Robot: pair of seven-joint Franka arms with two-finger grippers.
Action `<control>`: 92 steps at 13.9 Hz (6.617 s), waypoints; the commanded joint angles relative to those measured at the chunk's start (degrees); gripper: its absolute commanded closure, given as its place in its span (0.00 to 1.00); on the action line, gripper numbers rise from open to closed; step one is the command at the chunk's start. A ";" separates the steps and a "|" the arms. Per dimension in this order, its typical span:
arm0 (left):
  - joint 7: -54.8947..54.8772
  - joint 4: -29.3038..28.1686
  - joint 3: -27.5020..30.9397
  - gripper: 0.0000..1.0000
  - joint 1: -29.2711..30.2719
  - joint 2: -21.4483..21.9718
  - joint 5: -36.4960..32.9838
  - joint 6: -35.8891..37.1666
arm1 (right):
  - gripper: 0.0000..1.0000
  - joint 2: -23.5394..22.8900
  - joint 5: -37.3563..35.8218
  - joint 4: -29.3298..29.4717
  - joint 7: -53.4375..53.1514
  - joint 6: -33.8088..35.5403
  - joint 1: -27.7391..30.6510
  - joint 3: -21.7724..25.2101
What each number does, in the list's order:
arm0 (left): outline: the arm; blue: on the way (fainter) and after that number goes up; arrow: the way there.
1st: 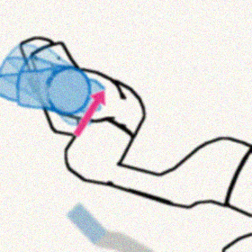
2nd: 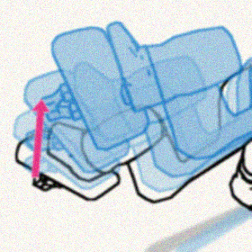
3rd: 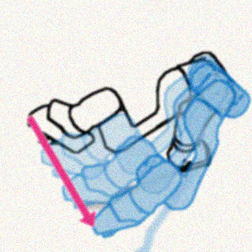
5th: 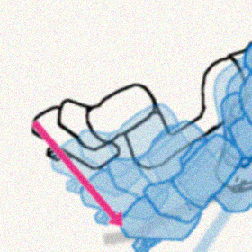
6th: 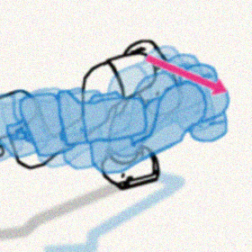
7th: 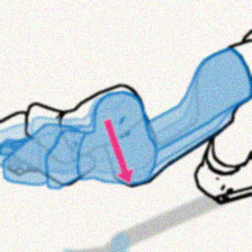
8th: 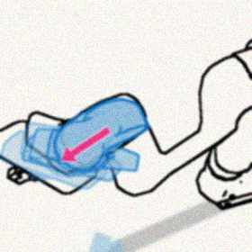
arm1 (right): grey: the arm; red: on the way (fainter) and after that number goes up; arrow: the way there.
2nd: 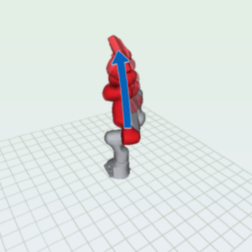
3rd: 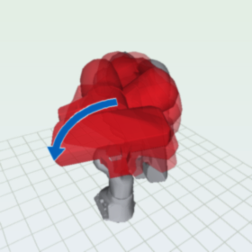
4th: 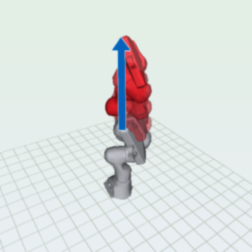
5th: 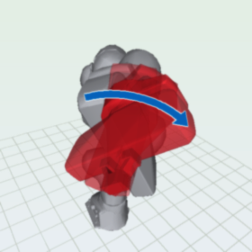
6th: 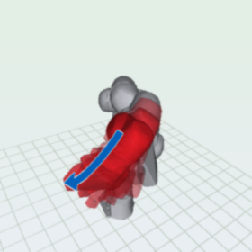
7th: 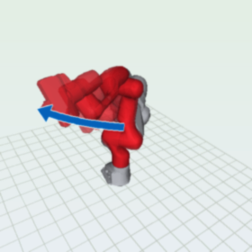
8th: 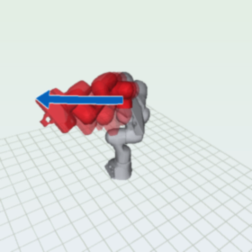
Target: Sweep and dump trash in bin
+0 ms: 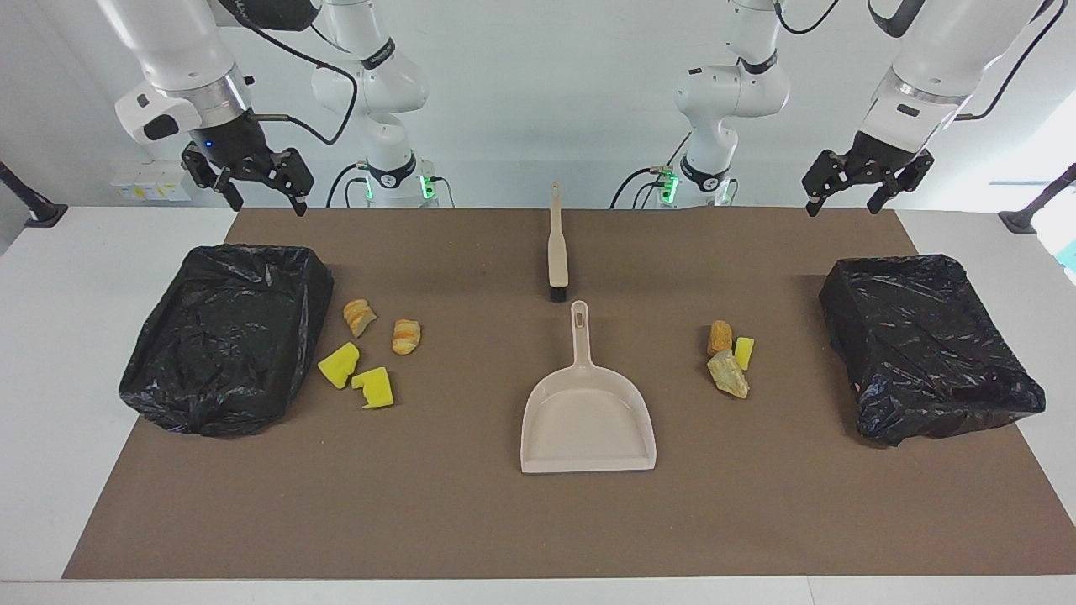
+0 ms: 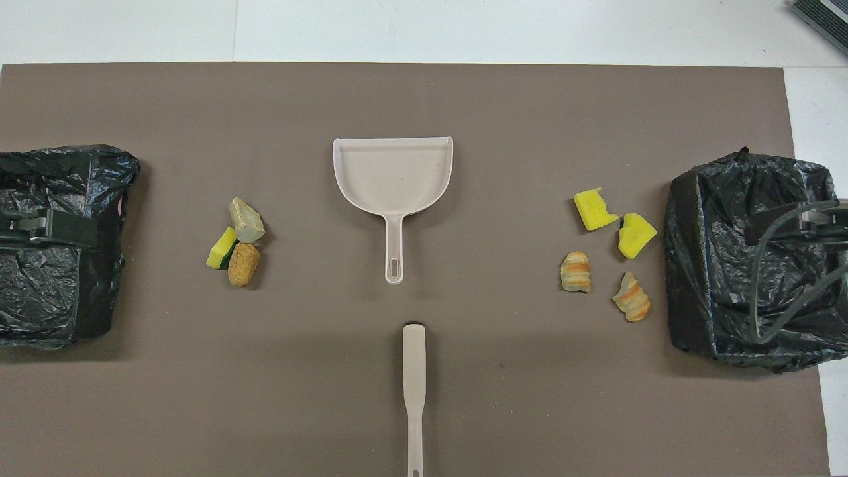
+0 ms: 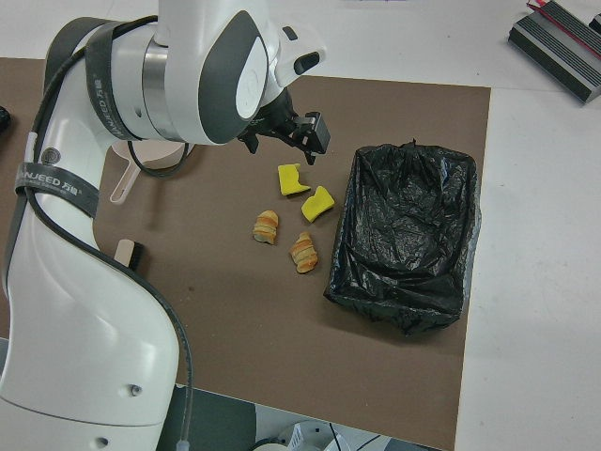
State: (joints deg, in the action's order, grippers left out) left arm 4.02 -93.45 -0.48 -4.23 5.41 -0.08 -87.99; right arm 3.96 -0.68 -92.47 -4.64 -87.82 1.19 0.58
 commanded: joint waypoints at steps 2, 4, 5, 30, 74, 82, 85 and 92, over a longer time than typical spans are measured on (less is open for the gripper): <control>-0.24 0.29 0.13 0.00 -0.07 0.21 -0.27 0.28 | 0.00 0.96 1.21 -1.04 0.42 0.10 0.39 -0.49; -0.24 0.29 0.13 0.00 -0.07 0.21 -0.27 0.28 | 0.00 0.96 1.21 -1.04 0.77 -0.16 0.39 -0.67; -0.15 0.29 0.13 0.00 -0.07 0.21 -0.27 0.28 | 0.00 0.96 1.12 -1.04 0.86 -0.16 0.39 -0.67; -0.33 -0.06 0.04 0.00 -0.16 0.30 -0.18 -0.07 | 0.00 1.67 0.85 -4.19 1.13 -2.00 -0.75 -0.93; 16.72 -53.32 -0.75 0.00 -34.70 22.89 8.43 -27.67 | 0.05 -39.29 5.07 12.68 -31.57 -29.43 -33.45 -4.01; 16.72 -53.15 -0.75 0.00 -34.70 22.63 8.43 -27.58 | 1.00 -37.36 5.33 9.85 -31.04 -28.11 -33.10 -4.01; 16.81 -52.72 -0.75 0.00 -34.70 22.19 8.52 -27.76 | 1.00 -34.90 5.78 9.86 -30.25 -26.80 -31.96 -3.83; 27.87 -47.53 -0.75 0.00 -45.40 11.73 9.49 -33.82 | 1.00 -29.01 6.04 9.24 -6.92 -20.83 -24.32 -3.74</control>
State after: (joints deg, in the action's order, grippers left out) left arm 27.90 -143.59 -2.05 -44.90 20.71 8.84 -120.61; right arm -27.23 5.26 -81.35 -19.48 -110.38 -25.58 -2.65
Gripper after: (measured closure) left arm 0.000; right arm 0.683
